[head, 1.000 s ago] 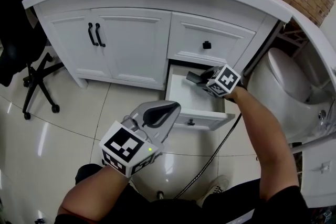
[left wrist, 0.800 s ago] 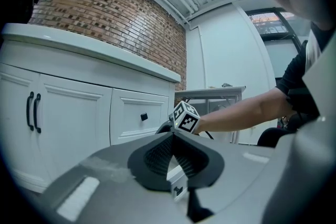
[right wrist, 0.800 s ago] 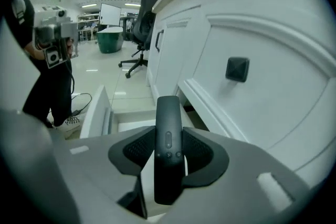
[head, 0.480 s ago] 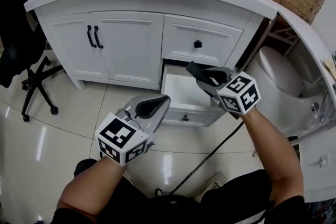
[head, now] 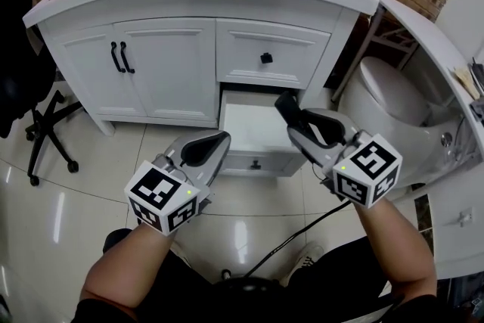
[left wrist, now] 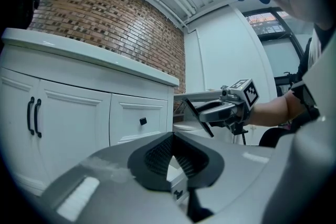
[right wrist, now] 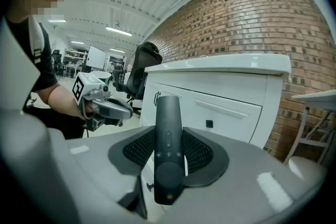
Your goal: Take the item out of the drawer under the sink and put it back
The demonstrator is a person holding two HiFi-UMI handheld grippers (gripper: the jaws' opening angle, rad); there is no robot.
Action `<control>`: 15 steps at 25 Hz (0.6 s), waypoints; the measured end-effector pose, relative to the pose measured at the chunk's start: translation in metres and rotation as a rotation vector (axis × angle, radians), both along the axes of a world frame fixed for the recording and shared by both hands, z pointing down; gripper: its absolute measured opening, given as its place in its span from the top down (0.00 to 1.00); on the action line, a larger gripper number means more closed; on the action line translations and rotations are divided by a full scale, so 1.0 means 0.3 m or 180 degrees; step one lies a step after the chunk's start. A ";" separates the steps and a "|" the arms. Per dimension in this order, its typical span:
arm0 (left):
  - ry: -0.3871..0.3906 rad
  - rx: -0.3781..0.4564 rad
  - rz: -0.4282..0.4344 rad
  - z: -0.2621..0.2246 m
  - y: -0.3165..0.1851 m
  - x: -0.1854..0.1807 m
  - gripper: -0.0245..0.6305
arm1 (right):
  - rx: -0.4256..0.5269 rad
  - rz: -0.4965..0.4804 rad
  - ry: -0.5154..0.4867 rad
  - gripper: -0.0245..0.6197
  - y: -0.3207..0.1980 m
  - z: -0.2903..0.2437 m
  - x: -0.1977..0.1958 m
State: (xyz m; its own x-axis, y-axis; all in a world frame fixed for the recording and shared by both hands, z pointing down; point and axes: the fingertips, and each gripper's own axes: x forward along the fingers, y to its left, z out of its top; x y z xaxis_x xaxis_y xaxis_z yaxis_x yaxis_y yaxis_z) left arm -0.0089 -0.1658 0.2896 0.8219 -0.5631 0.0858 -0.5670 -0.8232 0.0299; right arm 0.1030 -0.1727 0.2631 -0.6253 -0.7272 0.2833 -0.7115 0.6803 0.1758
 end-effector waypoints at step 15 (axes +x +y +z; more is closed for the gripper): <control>-0.0118 0.0036 0.0013 0.024 -0.009 0.042 0.96 | 0.0022 0.0261 -0.0236 0.70 0.051 0.063 0.066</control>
